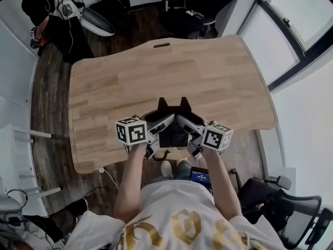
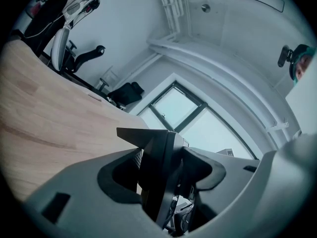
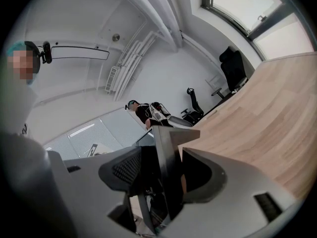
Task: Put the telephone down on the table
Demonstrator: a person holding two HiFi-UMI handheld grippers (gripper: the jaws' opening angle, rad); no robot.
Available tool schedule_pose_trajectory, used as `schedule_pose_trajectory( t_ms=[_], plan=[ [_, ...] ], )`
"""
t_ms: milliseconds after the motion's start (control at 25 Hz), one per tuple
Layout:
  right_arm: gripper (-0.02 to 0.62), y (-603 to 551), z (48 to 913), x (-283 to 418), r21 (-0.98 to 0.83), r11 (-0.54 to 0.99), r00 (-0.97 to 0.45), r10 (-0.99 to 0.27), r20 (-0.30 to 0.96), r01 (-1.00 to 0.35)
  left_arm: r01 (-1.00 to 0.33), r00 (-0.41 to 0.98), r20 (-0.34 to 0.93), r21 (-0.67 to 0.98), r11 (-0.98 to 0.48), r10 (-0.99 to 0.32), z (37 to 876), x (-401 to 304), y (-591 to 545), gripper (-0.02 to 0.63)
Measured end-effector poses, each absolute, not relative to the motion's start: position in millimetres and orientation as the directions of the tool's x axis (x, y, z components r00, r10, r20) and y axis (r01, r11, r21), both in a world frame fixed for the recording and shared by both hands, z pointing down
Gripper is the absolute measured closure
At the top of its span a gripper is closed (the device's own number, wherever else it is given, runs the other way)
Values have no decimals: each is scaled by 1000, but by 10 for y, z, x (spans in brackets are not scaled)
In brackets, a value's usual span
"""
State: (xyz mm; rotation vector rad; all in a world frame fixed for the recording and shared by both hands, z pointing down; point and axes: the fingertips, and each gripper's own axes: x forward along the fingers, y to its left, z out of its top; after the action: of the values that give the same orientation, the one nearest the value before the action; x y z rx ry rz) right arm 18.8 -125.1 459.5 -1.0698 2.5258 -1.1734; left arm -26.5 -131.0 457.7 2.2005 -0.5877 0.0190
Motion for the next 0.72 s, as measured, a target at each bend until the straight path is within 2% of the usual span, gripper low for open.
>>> schedule_pose_trajectory(
  t_ms=[720],
  plan=[
    [365,-1715,4697,76,-725,456,-759,-636,140,-516,-446,871,219,727,-522,-439,4678,-376,-1755,365]
  ],
)
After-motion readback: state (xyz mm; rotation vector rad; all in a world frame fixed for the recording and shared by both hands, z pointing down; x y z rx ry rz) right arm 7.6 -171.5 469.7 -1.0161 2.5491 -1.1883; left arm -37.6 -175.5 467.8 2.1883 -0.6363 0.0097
